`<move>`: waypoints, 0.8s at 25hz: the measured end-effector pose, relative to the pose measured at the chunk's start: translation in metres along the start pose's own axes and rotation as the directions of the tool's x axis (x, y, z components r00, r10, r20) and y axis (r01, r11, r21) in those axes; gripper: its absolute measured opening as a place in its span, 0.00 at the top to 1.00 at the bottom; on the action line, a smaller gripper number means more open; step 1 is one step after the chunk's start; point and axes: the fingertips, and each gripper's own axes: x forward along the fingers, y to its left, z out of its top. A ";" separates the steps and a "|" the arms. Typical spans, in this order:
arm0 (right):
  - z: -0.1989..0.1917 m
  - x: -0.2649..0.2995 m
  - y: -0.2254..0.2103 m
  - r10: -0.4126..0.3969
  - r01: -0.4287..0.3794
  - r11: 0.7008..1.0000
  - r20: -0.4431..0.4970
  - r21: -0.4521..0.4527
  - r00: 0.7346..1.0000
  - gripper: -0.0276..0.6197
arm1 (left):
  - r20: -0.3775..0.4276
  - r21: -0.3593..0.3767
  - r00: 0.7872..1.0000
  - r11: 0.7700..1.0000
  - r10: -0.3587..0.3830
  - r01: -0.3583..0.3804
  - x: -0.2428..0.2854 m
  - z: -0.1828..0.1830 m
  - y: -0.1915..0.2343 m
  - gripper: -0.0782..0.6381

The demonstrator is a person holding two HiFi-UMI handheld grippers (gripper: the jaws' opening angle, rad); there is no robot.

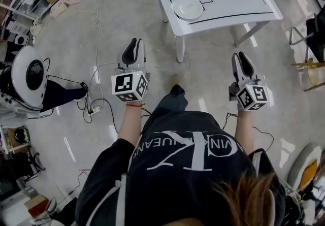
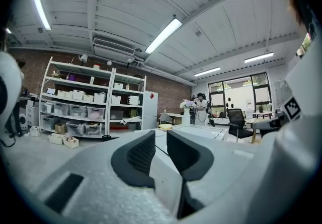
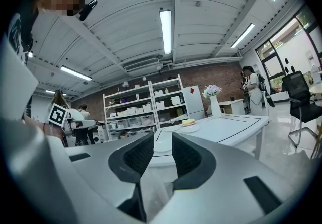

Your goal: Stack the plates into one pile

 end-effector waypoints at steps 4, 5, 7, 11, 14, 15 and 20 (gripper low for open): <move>0.013 0.039 -0.012 -0.007 0.007 1.000 -0.008 -0.003 1.000 0.80 | -0.020 -0.011 0.999 0.999 -0.036 0.036 0.049 0.004 0.005 0.79; 0.013 0.049 -0.015 -0.010 0.010 1.000 -0.014 -0.003 1.000 0.80 | -0.019 -0.012 0.999 0.999 -0.044 0.044 0.061 0.006 0.006 0.79; 0.012 0.066 -0.021 -0.016 0.016 1.000 -0.025 0.003 1.000 0.80 | -0.024 -0.013 0.998 0.998 -0.059 0.059 0.083 0.007 0.010 0.79; 0.010 0.090 -0.031 -0.037 0.038 0.999 -0.048 0.018 0.998 0.80 | -0.048 -0.021 0.996 0.997 -0.077 0.076 0.116 0.005 0.020 0.79; 0.012 0.114 -0.042 -0.052 0.053 0.998 -0.053 0.019 0.997 0.80 | -0.051 -0.022 0.995 0.996 -0.088 0.087 0.148 0.005 0.029 0.79; 0.013 0.122 -0.046 -0.056 0.057 0.998 -0.052 0.016 0.997 0.80 | -0.049 -0.024 0.994 0.995 -0.094 0.093 0.159 0.005 0.030 0.79; 0.011 0.155 -0.063 -0.083 0.084 0.996 -0.048 0.015 0.995 0.80 | -0.048 -0.017 0.988 0.989 -0.147 0.146 0.206 0.001 0.031 0.79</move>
